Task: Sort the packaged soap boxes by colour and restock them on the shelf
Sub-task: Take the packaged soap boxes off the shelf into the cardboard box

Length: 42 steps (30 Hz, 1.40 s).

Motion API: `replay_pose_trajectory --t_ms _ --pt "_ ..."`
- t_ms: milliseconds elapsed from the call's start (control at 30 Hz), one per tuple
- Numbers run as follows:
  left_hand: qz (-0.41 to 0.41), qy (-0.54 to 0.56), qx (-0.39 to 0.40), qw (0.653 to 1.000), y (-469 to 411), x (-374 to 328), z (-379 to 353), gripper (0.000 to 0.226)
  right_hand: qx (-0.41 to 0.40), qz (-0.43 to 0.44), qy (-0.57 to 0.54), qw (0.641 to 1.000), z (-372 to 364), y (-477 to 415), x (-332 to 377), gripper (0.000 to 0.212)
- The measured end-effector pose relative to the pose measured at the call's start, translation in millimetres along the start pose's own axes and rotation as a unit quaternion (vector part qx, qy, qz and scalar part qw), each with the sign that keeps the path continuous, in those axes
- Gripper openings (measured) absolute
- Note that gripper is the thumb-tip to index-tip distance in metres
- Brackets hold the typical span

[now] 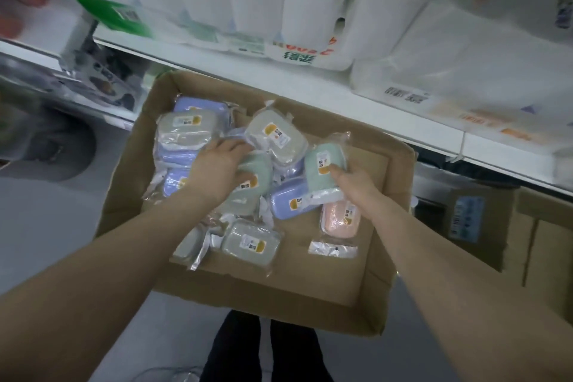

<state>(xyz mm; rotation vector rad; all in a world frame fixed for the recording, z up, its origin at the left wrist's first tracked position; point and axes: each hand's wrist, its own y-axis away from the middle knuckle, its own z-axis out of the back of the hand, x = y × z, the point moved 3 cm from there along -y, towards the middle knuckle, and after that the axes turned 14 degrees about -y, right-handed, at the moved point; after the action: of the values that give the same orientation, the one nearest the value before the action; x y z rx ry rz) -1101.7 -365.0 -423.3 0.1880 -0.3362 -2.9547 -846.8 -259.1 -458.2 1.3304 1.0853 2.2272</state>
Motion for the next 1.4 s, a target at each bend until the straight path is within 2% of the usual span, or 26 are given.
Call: replay_pose_trajectory --t_ms 100,233,367,500,600,667,733,867,1167,1300,1400 --pt "0.001 -0.043 -0.027 0.999 -9 5 -8 0.055 -0.038 0.052 0.197 0.978 1 -8 2 0.054" --pt "0.003 -0.055 -0.037 0.998 -7 4 -11 0.053 -0.032 0.074 0.302 0.950 0 -11 -2 0.062" --pt "-0.011 -0.059 -0.039 0.997 -3 -1 1 0.054 -0.013 0.091 0.330 0.940 5 -3 -5 0.048" --pt "-0.033 -0.059 -0.061 0.996 -1 -10 32 0.051 0.002 0.112 0.353 0.929 16 24 11 0.047" --pt "-0.062 -0.057 -0.085 0.993 1 -22 66 0.048 -0.018 0.157 0.354 0.922 31 55 31 0.043" --pt "-0.081 -0.053 -0.101 0.990 3 -32 93 0.046 -0.054 0.223 0.345 0.910 44 82 48 0.043" --pt "-0.100 -0.052 -0.112 0.987 5 -42 122 0.046 -0.087 0.289 0.353 0.886 56 110 64 0.051" --pt "-0.149 -0.062 -0.157 0.974 10 -66 185 0.043 -0.132 0.363 0.366 0.847 80 173 104 0.053" --pt "-0.250 -0.107 -0.316 0.909 10 -119 337 0.041 -0.244 0.478 0.427 0.727 144 279 195 0.053" --pt "-0.258 -0.106 -0.364 0.889 -2 -143 394 0.041 -0.275 0.535 0.434 0.671 177 309 234 0.051" --pt "-0.237 -0.112 -0.402 0.878 -14 -161 430 0.047 -0.286 0.561 0.438 0.642 204 315 266 0.053"
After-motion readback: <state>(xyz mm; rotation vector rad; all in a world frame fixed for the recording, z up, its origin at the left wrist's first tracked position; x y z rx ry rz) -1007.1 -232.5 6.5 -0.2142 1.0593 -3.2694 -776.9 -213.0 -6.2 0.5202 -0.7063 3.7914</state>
